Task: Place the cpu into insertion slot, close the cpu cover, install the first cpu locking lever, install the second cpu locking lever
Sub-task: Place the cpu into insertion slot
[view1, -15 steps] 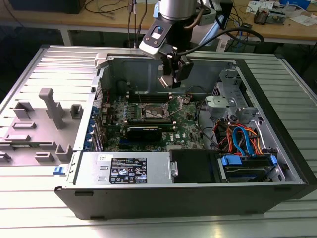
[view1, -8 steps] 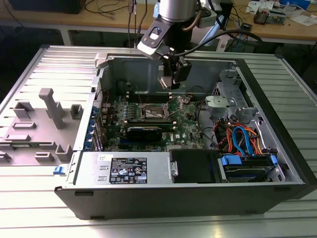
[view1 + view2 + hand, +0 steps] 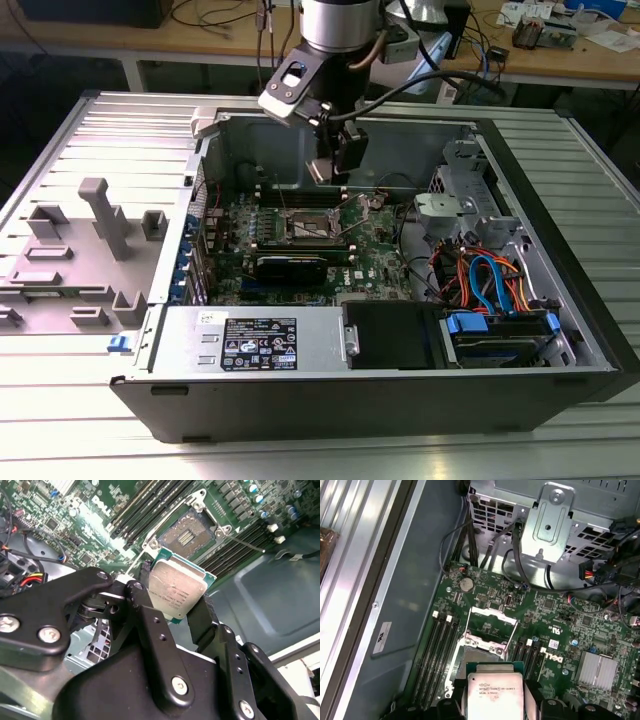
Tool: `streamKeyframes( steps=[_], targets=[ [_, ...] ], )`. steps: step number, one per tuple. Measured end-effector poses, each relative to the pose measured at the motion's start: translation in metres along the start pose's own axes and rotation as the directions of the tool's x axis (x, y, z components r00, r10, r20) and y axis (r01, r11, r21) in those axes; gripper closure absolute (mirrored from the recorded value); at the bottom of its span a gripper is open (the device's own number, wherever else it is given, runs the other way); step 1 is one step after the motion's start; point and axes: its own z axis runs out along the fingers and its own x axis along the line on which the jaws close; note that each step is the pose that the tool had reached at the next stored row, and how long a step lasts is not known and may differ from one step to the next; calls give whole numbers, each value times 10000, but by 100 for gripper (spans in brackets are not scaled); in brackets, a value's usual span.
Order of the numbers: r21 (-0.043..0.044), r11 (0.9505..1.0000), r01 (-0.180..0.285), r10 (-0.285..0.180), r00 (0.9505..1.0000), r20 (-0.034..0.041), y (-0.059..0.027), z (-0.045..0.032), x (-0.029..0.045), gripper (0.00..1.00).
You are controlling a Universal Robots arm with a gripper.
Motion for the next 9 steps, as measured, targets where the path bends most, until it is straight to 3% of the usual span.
streamKeyframes(
  steps=[3,9],
  targets=[
    [-13,9989,-459,459,9989,27,-2,23,-1,46],
    [-32,9910,-1338,1338,9910,108,-9,116,-3,46]
  ],
)
